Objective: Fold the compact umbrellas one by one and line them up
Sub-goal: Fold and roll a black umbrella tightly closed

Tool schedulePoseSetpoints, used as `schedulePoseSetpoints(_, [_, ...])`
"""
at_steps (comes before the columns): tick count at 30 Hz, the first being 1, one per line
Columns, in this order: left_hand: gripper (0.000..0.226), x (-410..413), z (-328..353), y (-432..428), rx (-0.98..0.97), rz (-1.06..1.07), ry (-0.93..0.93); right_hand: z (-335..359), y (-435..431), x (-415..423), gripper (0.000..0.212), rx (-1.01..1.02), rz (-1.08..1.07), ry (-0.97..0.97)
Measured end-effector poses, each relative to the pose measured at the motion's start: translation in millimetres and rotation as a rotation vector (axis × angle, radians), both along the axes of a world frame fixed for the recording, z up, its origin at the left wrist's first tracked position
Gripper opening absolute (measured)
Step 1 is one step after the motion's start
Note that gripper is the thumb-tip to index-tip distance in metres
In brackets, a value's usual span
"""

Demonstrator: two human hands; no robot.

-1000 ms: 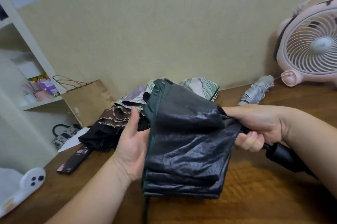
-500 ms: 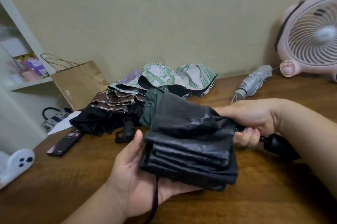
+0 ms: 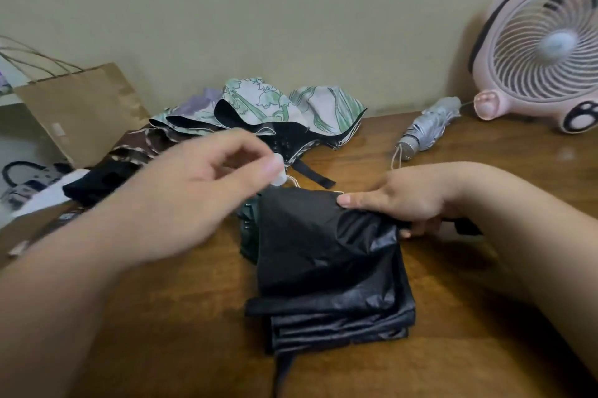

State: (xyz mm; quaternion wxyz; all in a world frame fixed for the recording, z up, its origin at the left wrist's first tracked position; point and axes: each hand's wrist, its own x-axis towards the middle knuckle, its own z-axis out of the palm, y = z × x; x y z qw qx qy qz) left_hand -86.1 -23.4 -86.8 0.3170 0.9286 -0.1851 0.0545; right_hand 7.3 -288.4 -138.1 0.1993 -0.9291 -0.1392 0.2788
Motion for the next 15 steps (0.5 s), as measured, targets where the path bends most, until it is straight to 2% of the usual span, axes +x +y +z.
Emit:
schedulePoseSetpoints(2, [0.086, 19.3, -8.6, -35.0, 0.376, -0.099, 0.102, 1.4, 2.3, -0.5, 0.077, 0.01, 0.006, -0.051])
schedulePoseSetpoints(4, [0.113, 39.0, -29.6, -49.2, 0.586, -0.194, 0.21, 2.1, 2.9, -0.4, 0.064, 0.009, 0.027, -0.1])
schedulePoseSetpoints(8, [0.135, 53.4, -66.1, -42.0, 0.558, -0.243, 0.185, -0.3, 4.9, 0.1, 0.063, -0.014, 0.008, -0.163])
schedulePoseSetpoints(10, [0.14, 52.0, -73.6, -42.1, 0.521, -0.256, 0.199, -3.2, 4.5, 3.7, 0.072, -0.135, 0.034, -0.357])
schedulePoseSetpoints(12, [0.141, 49.6, -77.0, -43.1, 0.524, -0.265, 0.204, -4.9, 3.9, 8.3, 0.073, -0.251, 0.055, -0.524])
schedulePoseSetpoints(15, [0.14, 50.3, -82.3, -45.7, 0.55, -0.249, 0.193, 2.1, -0.5, 7.4, 0.062, -0.235, 0.006, -0.665])
